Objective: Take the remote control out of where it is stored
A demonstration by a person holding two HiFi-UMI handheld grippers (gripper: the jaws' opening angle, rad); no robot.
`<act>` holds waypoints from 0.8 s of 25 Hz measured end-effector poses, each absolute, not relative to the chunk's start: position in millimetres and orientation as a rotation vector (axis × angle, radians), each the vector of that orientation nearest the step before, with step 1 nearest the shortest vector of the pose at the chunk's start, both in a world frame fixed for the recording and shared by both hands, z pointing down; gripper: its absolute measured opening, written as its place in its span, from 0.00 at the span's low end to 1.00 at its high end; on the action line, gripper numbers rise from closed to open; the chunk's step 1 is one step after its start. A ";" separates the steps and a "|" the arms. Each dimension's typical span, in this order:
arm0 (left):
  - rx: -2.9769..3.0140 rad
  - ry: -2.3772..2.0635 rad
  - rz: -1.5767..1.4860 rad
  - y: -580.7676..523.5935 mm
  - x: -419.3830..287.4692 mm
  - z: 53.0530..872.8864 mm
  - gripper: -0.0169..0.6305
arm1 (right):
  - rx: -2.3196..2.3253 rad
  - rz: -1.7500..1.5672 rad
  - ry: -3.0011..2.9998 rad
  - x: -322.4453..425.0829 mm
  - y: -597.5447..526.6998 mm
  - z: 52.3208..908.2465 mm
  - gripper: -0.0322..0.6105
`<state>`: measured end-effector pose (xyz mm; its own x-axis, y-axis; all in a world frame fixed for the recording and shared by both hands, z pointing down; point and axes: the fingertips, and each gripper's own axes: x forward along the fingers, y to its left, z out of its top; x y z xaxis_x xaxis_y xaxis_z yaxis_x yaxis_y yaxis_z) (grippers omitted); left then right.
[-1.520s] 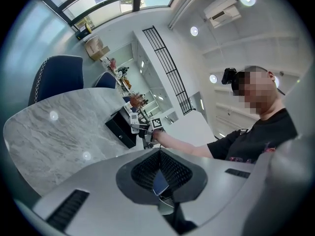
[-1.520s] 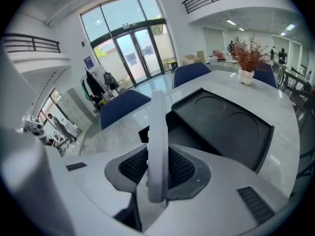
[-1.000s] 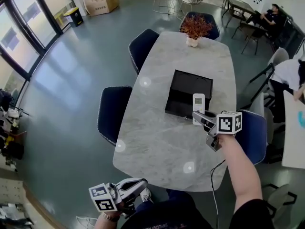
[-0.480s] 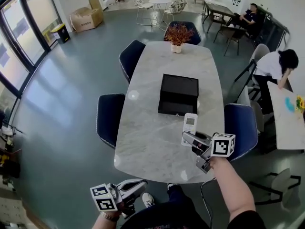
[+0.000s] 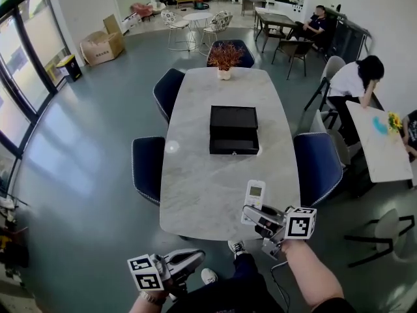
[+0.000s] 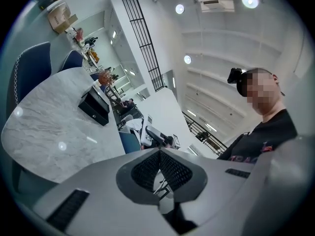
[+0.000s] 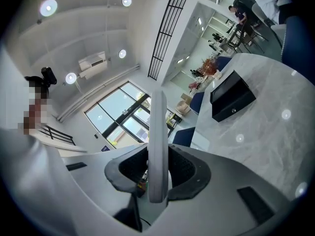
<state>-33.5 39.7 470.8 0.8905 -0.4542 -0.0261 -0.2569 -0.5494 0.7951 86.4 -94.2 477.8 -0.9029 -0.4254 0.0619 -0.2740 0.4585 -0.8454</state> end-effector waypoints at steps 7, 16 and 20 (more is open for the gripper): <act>2.190 -0.431 -0.251 78.2 -40.9 477.1 0.03 | -0.608 -1.453 2.450 71.7 -13.3 475.4 0.23; 2.204 -0.343 -0.212 111.1 -25.1 477.3 0.03 | -0.596 -1.550 2.366 61.7 72.8 492.7 0.23; 2.206 -0.315 -0.211 123.7 -17.4 473.7 0.03 | -0.586 -1.574 2.359 59.0 101.9 491.2 0.23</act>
